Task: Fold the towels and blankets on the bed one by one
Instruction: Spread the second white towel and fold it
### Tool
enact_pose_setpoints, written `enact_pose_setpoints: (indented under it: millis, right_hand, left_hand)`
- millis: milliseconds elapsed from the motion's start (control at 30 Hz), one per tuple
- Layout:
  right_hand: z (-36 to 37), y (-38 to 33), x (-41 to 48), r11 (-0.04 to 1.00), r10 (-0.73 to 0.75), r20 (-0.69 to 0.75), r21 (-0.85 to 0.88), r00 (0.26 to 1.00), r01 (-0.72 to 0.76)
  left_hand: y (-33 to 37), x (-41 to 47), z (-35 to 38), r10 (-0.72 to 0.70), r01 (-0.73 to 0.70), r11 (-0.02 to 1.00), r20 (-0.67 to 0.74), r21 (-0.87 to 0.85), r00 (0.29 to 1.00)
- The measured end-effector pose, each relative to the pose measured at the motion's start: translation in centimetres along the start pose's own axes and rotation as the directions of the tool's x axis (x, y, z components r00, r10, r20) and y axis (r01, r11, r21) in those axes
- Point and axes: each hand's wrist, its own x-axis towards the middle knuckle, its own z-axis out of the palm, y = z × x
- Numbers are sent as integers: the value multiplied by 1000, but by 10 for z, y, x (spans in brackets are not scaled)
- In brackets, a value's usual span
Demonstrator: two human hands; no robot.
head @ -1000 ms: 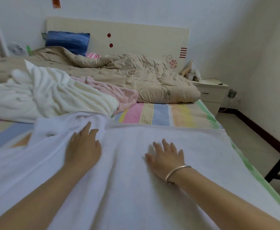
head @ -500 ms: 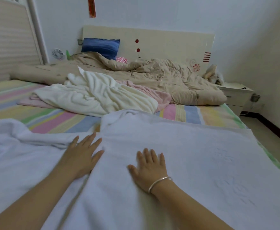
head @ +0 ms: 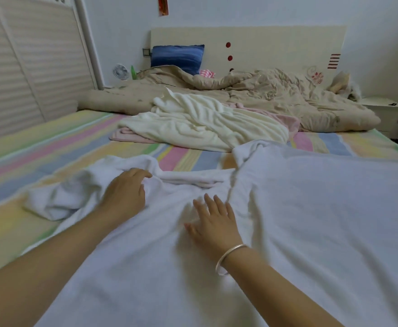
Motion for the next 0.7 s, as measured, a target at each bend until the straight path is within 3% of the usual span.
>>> enact_pose_setpoints:
  millis: [67,133,233,300,367,400,467,533,600,633,700]
  right_hand:
    - [12,-54,2,995,-77,-142,51,987,85]
    - [25,-103,4,976,-144,-347,105,927,190]
    - [37,-170,11,960,-137,-458,159,879,232]
    - [43,-212,17,963,-55,-383,225,922,151]
    - [51,-242,25,961,73,-162,275,984,-26]
    - [56,-252,29,967,125,-83,235,989,-103]
    - [68,-266,36,976,198,-41,104,979,-192]
    - [76,-273,40,975,223,-71,11,972,-223]
    - [71,-274,40,976,216,-79,9,973,-216]
    - [64,-276,36,978,200,-80,77,976,-194]
    - [45,-286,24,884,151,-59,454,987,-108]
  left_hand:
    - [-45,-8,-23,-16,17,999,-34,34,999]
    - [-81,-14,-44,-38,42,998,-99,40,994]
    - [-121,-24,-68,-166,156,985,-173,-70,971]
    - [-151,-31,-80,-280,271,958,-104,-91,954]
    - [-180,-39,-85,-447,454,888,94,-76,890]
    - [-188,-42,-83,-531,555,827,196,-93,824]
    - [-200,-53,-81,-625,732,608,383,-306,680]
    - [-206,-65,-87,-606,810,336,548,-481,577]
    - [-209,-80,-96,-547,847,182,664,-500,510]
    - [-210,-90,-103,-518,860,129,706,-494,483]
    - [-209,-106,-112,-456,868,40,764,-495,457]
